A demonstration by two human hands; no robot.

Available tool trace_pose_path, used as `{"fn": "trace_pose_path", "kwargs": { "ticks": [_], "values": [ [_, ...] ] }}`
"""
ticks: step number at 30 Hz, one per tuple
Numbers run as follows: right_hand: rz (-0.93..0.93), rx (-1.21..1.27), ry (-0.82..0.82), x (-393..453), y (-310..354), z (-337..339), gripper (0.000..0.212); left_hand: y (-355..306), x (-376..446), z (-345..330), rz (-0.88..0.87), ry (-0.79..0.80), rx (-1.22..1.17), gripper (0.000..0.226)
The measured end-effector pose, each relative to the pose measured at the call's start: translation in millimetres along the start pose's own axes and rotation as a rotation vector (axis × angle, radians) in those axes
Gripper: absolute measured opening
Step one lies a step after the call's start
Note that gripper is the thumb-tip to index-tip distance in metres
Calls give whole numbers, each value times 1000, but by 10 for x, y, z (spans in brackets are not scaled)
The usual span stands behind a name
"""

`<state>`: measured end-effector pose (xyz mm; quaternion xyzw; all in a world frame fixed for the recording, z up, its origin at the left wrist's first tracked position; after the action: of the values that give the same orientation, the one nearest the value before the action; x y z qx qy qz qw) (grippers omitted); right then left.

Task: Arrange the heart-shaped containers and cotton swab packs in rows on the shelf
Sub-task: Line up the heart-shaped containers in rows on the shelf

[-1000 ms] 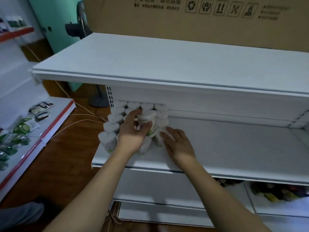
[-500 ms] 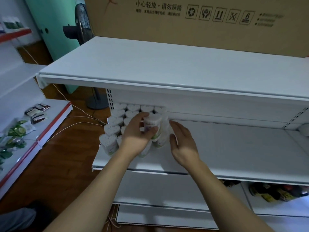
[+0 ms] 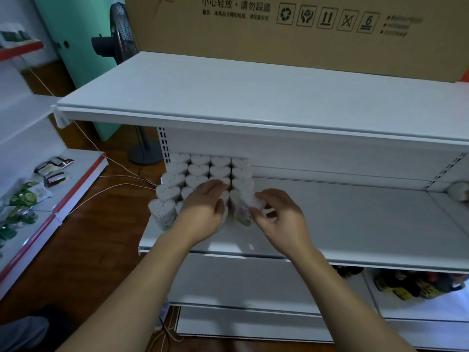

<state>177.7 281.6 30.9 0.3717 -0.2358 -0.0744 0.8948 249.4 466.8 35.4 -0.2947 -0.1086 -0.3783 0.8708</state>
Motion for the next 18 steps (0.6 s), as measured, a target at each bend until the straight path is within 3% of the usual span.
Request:
{"fn": "trace_pose_path", "kwargs": {
  "ticks": [4, 8, 18],
  "values": [
    [45, -145, 21, -239, -29, -251, 40, 109, -111, -120, -92, 80, 270, 43],
    [110, -248, -2, -349, -127, -528, 35, 101, -159, -216, -146, 105, 302, 28],
    [116, -393, -65, -292, -138, -601, 39, 119, -158, -246, -201, 88, 329, 29]
  ]
}}
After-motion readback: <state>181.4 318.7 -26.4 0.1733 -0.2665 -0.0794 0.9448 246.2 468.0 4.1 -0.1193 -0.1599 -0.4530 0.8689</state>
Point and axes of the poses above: each hand's wrist, its own x-axis towards the middle knuckle, its own z-axis out of the back of the hand, y = z × x, the point moved 7 cm from there along x, towards the middle knuckle, and after that the axes turned 11 degrees about -z, right-handed, at the moved point
